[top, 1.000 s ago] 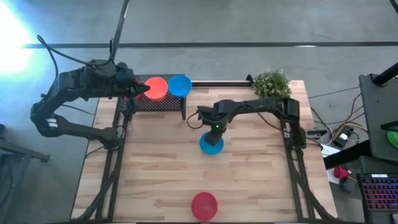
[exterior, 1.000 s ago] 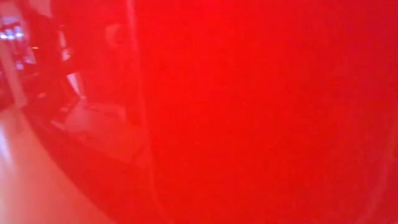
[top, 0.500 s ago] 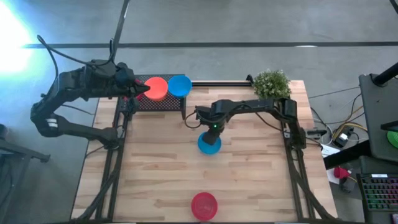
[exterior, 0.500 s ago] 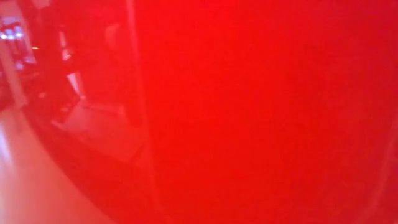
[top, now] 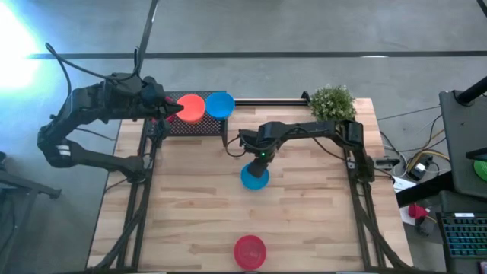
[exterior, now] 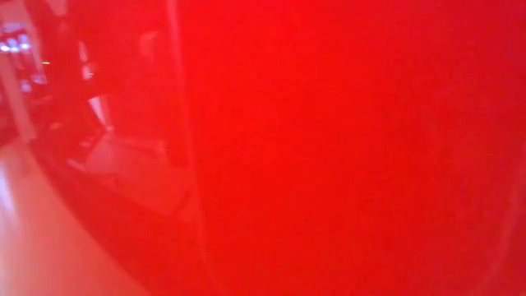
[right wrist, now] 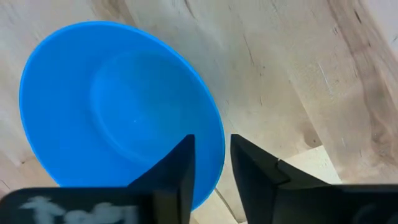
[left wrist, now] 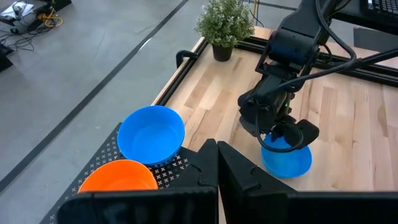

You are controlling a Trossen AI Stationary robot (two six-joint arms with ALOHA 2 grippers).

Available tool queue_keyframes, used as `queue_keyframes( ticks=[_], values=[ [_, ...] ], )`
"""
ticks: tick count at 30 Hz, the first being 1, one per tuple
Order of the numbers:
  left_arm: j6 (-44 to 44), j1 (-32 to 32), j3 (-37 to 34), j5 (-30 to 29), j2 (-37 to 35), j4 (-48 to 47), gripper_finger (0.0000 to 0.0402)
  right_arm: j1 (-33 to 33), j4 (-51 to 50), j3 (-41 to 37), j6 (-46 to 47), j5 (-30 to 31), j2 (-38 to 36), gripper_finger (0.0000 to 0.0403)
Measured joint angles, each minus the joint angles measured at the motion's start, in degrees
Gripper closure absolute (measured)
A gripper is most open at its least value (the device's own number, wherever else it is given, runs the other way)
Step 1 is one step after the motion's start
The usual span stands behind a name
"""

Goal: Pick & Place Mini bowls
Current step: Stack the blue bowl on top of the blue bowls on the shelf

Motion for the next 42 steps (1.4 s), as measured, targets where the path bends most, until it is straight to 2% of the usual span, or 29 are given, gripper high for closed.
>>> queue_keyframes(
  ticks=[6, 11, 17, 22, 31, 42],
  values=[
    [0.0, 0.0, 0.0, 0.0, 0.1, 0.0, 0.0401, -0.3, -1.3, 0.6, -0.1, -0.1, -0.5, 0.0277],
    [-0.7, 0.0, -0.5, 0.0, 1.0, -0.4, 0.0402, -0.6, -1.5, 1.1, -4.8, 0.0, -4.1, 0.0268],
    [-2.1, 0.0, -3.0, 0.6, 2.6, -0.5, 0.0402, -0.6, -1.3, 1.1, -5.4, 0.6, -12.4, 0.0274],
    [-3.8, 0.0, -5.3, 1.4, 4.6, -0.3, 0.0402, -0.6, -1.1, 1.1, -5.4, 4.4, -20.2, 0.028],
    [-8.5, -2.2, -11.3, 2.3, 9.9, 3.3, 0.0402, 0.6, -1.0, 0.9, -5.4, 7.7, -31.0, 0.0277],
    [-22.6, -7.8, -14.9, 3.2, 20.5, 9.8, 0.0402, 5.5, -1.1, 0.8, -9.5, 7.7, -37.3, 0.028]
  ],
)
